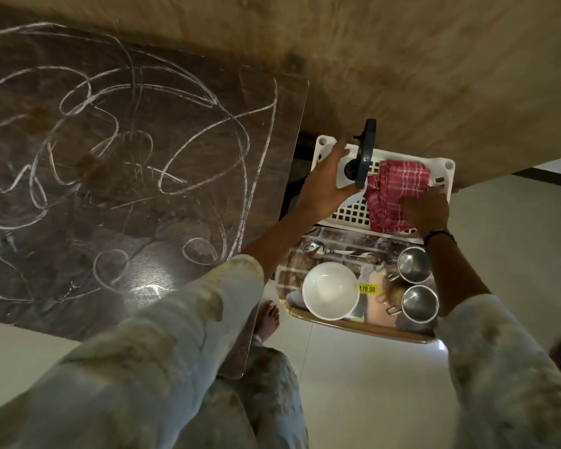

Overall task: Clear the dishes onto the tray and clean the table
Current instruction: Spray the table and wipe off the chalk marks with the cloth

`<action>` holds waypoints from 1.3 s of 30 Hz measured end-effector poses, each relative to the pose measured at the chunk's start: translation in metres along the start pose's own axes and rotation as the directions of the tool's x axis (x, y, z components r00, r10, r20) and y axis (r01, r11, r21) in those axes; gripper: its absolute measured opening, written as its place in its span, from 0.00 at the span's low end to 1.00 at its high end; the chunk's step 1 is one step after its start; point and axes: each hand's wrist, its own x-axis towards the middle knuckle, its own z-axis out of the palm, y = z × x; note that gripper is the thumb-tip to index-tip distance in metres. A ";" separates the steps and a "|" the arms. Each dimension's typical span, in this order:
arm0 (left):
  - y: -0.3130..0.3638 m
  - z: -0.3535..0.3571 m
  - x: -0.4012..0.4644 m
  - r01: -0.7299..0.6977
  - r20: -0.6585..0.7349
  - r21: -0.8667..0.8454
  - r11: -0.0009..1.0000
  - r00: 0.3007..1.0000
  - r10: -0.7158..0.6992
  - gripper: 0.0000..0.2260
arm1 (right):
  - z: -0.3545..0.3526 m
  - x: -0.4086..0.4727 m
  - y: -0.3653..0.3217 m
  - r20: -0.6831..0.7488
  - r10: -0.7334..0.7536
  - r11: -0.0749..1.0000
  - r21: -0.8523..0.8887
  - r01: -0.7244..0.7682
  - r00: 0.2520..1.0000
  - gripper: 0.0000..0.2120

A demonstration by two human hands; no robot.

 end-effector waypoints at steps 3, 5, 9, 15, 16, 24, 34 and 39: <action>0.012 0.002 0.011 -0.044 0.027 -0.014 0.999 0.999 0.044 0.38 | -0.003 0.009 0.003 0.008 0.054 0.998 0.021 -0.054 0.999 0.30; 0.013 0.005 0.017 -0.043 0.038 -0.014 0.999 0.998 0.044 0.38 | -0.010 0.007 0.000 0.019 0.027 0.999 0.046 -0.027 0.999 0.25; 0.009 0.010 0.024 0.038 0.063 -0.085 0.996 0.997 -0.033 0.32 | -0.020 0.000 0.002 0.090 -0.086 0.986 0.148 0.072 0.992 0.17; 0.025 0.007 0.017 -0.008 -0.056 -0.141 0.990 0.998 0.000 0.29 | -0.028 -0.029 -0.007 0.196 -0.136 0.823 0.568 0.001 0.971 0.12; 0.030 0.005 0.014 -0.027 -0.070 -0.132 0.991 0.997 0.018 0.29 | -0.031 -0.035 -0.010 0.192 -0.131 0.801 0.599 -0.010 0.973 0.11; 0.059 -0.064 -0.075 -0.179 -0.084 -0.077 0.981 0.981 0.172 0.28 | -0.052 -0.143 -0.040 0.334 -0.158 0.384 0.888 -0.254 0.929 0.13; -0.012 -0.160 -0.278 0.178 -0.108 0.023 0.984 0.979 -0.175 0.16 | 0.027 -0.300 -0.052 0.550 -0.136 0.297 0.816 -0.496 0.824 0.15; -0.076 -0.164 -0.353 0.292 -0.007 0.106 0.951 0.956 -0.292 0.09 | 0.072 -0.360 -0.032 0.507 -0.083 0.283 0.837 -0.468 0.858 0.17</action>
